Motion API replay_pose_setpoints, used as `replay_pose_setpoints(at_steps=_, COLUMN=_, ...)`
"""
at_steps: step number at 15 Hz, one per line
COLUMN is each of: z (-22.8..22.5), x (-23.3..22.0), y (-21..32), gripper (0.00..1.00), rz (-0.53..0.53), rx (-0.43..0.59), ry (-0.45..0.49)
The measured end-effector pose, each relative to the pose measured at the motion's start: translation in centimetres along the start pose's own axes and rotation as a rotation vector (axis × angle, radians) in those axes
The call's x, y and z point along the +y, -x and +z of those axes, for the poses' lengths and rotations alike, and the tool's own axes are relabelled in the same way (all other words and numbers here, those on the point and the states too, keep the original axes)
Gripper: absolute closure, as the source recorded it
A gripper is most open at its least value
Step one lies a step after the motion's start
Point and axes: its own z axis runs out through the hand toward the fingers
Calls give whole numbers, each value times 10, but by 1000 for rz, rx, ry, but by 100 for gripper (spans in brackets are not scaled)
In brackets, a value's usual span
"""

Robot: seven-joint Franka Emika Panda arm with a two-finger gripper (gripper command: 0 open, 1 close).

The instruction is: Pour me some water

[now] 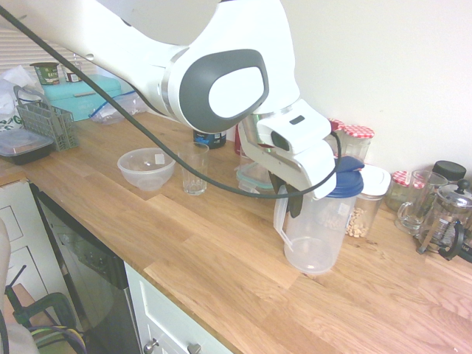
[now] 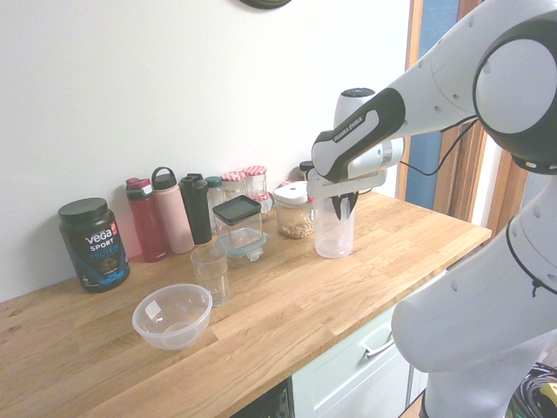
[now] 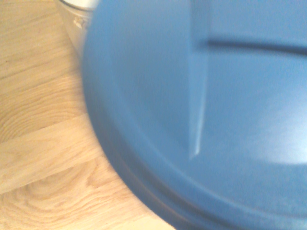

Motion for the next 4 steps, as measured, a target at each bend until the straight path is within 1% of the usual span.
replay_pose_setpoints(at_steps=2, z=-2, x=3, y=-7, gripper=0, rz=3, rx=-7, ry=14)
replay_pose_setpoints(at_steps=4, z=-6, x=13, y=-6, gripper=0, rz=-40, rx=-87, ry=118)
